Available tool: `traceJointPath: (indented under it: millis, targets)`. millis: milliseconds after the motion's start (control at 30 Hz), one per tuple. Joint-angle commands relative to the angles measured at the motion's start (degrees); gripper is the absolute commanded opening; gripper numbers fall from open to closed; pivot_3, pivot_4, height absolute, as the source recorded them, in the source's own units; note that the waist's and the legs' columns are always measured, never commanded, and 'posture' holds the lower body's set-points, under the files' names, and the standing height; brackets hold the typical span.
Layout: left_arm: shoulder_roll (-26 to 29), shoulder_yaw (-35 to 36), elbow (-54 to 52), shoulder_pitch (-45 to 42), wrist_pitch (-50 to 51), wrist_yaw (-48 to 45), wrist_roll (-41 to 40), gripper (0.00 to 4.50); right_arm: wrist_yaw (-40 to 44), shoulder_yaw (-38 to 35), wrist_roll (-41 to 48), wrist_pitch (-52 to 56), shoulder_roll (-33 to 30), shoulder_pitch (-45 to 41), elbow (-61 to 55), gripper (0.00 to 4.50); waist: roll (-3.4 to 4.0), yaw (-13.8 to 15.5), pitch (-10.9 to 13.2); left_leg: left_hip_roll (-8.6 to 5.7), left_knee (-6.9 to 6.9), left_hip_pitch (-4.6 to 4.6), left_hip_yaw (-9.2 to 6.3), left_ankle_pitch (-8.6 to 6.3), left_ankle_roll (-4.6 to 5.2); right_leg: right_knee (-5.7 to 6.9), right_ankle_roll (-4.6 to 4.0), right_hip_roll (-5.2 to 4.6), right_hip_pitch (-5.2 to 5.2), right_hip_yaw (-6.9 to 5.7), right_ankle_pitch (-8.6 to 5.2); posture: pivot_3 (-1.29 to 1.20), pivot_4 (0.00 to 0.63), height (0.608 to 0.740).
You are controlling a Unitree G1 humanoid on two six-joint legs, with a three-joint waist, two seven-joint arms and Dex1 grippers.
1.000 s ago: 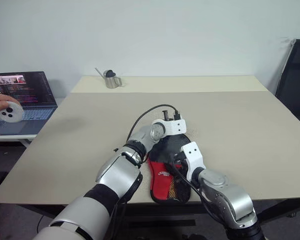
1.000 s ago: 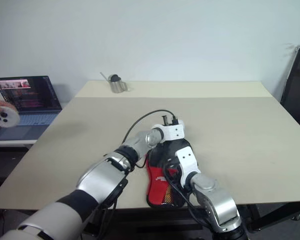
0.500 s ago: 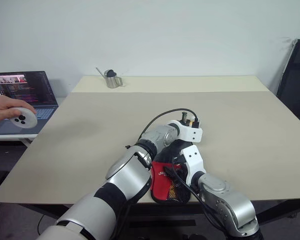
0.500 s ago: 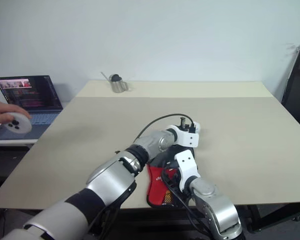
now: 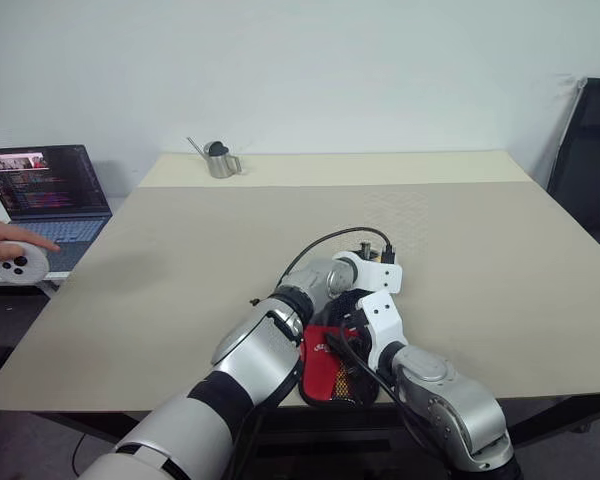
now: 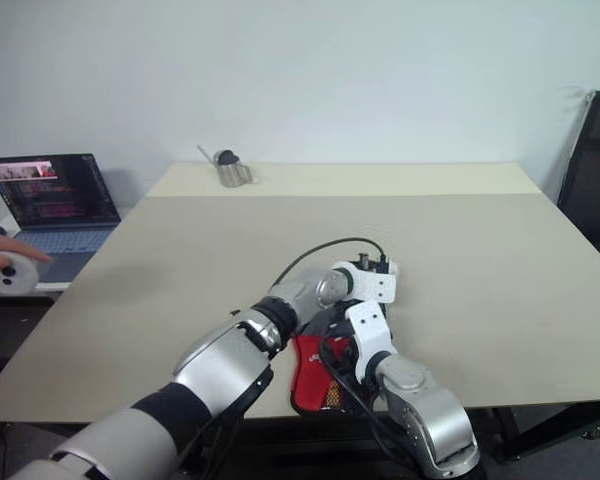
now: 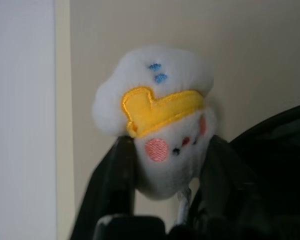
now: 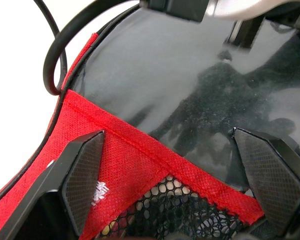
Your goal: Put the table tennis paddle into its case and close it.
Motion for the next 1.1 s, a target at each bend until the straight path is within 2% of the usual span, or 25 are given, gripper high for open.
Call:
traceJointPath:
  millis: [33, 100, 267, 367, 500, 733, 900, 1000, 1100]
  targets:
    - [0.0, 0.26, -0.9, -0.46, -0.85, -0.3, -0.37, 3.24, 1.18, 1.63, 1.09, 3.65, -0.17, 1.14, 4.79, 4.5, -0.02, -0.02, -0.17, 0.0, 0.0, 0.02, 0.0, 0.0, 0.0, 0.01, 0.0, 0.01, 0.01, 0.0, 0.0, 0.0, 0.15, 0.74]
    - [0.33, 0.13, -0.98, -0.71, -1.35, -0.02, -0.27, 4.0, 1.53, 1.46, 1.07, 3.31, -0.34, 0.52, 5.47, 4.5, -0.04, -0.03, -0.26, 0.02, 0.0, 0.08, 0.0, 0.0, 0.0, 0.02, 0.01, 0.02, 0.07, 0.0, -0.01, 0.0, 0.15, 0.74]
    - [1.99, 2.18, -1.49, -1.94, -3.69, -0.03, -2.37, 4.0, 2.4, 1.12, 0.92, 2.32, -0.69, -1.48, 7.44, 4.5, -0.06, -0.14, -0.24, 0.09, -0.03, 0.46, -0.02, 0.0, 0.0, 0.03, 0.03, 0.1, 0.46, -0.01, -0.01, 0.0, 0.15, 0.74]
    - [4.29, 5.9, -2.21, -2.83, -6.23, -0.84, -6.1, 4.0, 3.25, 0.7, 0.81, 1.33, -1.11, -3.06, 9.14, 4.5, -0.05, -0.45, -0.2, 0.14, -0.11, 0.91, -0.02, -0.02, 0.01, -0.04, 0.04, 0.13, 0.88, 0.01, -0.03, 0.0, 0.15, 0.74]
    - [7.78, 10.38, -3.27, -2.56, -9.73, -4.65, -10.97, 4.0, 4.42, -0.29, 0.81, 0.13, -1.84, -4.46, 11.08, 4.5, -0.04, -0.6, -0.2, 0.17, -0.09, 0.95, -0.05, -0.01, 0.01, -0.04, 0.04, 0.17, 0.9, 0.01, -0.03, 0.0, 0.15, 0.74]
    - [16.85, 18.72, -7.5, 2.53, -15.87, -20.67, -22.22, 4.0, 6.63, -3.42, 2.35, -0.46, -2.11, -6.48, 11.94, 4.5, -0.03, -0.79, -0.2, 0.16, -0.09, 0.94, -0.07, 0.0, 0.0, -0.04, 0.03, 0.17, 0.88, 0.01, -0.02, 0.0, 0.15, 0.74]
    - [21.9, 23.5, -13.34, 8.67, -14.92, -31.81, -30.29, 4.0, 8.61, -5.08, 4.16, -0.88, -2.83, -8.14, 11.02, 4.5, 0.03, -0.9, -0.14, 0.15, -0.1, 0.92, -0.09, 0.0, 0.0, -0.04, 0.02, 0.17, 0.86, 0.02, -0.01, 0.0, 0.15, 0.74]
    - [23.69, 26.35, -22.11, 15.25, -10.88, -39.36, -36.88, 4.0, 11.48, -6.82, 7.15, 0.15, -4.05, -9.41, 7.28, 4.5, 0.09, -0.86, -0.08, 0.15, -0.1, 0.87, -0.1, -0.01, 0.0, -0.09, 0.01, 0.16, 0.86, 0.02, -0.01, 0.0, 0.15, 0.74]
    - [24.73, 27.39, -35.45, 24.04, -1.99, -45.89, -43.27, 4.48, 14.08, -9.15, 10.41, 2.2, -6.59, -11.06, 3.49, 4.5, 0.24, -0.76, 0.11, 0.15, -0.1, 0.8, -0.12, -0.01, 0.01, -0.15, -0.07, 0.15, 0.83, 0.02, 0.03, 0.0, 0.15, 0.74]
